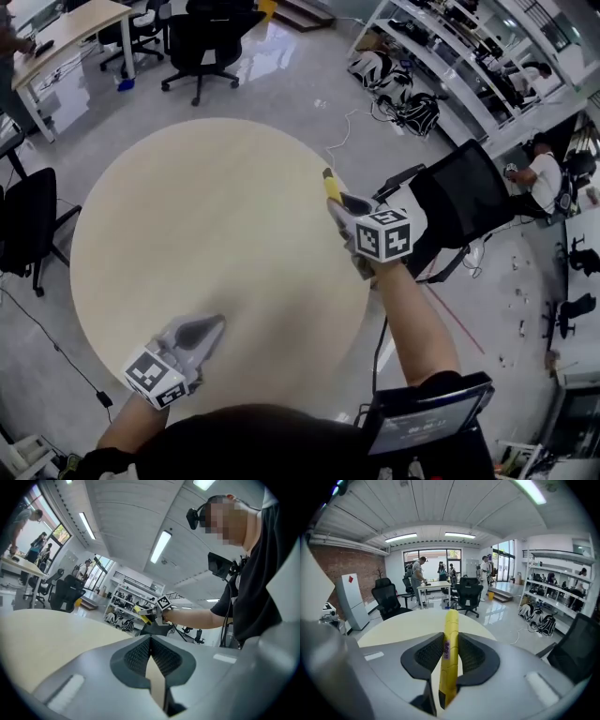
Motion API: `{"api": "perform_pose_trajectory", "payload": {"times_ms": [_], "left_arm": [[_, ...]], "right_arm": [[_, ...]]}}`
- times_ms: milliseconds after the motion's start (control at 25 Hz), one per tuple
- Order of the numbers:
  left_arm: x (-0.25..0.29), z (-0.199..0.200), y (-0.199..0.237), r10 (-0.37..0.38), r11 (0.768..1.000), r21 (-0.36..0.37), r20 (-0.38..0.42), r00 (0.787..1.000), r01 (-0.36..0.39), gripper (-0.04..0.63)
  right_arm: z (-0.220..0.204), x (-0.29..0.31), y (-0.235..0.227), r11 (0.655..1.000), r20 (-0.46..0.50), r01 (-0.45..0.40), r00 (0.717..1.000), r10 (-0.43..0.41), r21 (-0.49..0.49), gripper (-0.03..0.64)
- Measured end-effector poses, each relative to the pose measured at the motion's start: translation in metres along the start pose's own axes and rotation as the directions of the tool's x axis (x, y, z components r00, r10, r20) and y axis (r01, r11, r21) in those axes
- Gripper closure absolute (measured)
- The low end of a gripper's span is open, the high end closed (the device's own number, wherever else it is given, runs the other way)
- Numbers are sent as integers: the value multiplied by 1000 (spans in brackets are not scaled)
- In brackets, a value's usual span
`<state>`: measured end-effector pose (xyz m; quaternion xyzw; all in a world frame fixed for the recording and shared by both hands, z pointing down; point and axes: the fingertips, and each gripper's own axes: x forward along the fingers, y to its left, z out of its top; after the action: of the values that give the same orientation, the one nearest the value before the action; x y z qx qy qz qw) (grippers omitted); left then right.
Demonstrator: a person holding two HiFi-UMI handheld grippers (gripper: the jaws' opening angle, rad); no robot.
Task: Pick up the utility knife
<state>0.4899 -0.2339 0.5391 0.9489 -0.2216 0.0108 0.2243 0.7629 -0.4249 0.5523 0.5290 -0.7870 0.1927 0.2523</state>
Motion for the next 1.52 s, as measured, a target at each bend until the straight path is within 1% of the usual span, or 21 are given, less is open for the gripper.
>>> {"api": "perform_pose_trajectory", "payload": {"times_ms": [120, 280, 560, 760, 920, 1120, 1280, 1400, 1520], "left_arm": [[5, 10, -24, -41, 999, 27, -1, 999, 41, 595], [18, 22, -59, -108, 992, 62, -13, 994, 109, 595], [46, 31, -134, -222, 965, 129, -53, 974, 227, 595], [60, 31, -205, -286, 941, 166, -76, 955, 295, 595], [66, 21, -261, -329, 924, 176, -90, 940, 340, 595], [81, 18, -338, -381, 903, 179, -86, 921, 390, 595], [93, 10, -396, -429, 877, 194, -94, 898, 439, 595], [105, 2, -435, -481, 842, 216, -115, 869, 495, 595], [118, -5, -469, -520, 817, 206, -142, 842, 539, 595]], "right_arm": [[1, -59, -8, 999, 44, 40, 998, -41, 24, 506], [-5, -138, -24, 992, 101, 104, 989, -110, 65, 506], [-37, -280, -42, 968, 177, 210, 956, -233, 138, 506], [-78, -384, -40, 948, 215, 262, 930, -298, 179, 506], [-114, -467, -32, 931, 246, 297, 906, -345, 211, 506], [-161, -574, -27, 900, 269, 354, 868, -418, 255, 506], [-202, -648, -15, 872, 277, 401, 836, -473, 281, 507], [-229, -697, -2, 846, 280, 437, 808, -519, 306, 506], [-260, -737, 16, 809, 280, 475, 770, -573, 347, 507]]}}
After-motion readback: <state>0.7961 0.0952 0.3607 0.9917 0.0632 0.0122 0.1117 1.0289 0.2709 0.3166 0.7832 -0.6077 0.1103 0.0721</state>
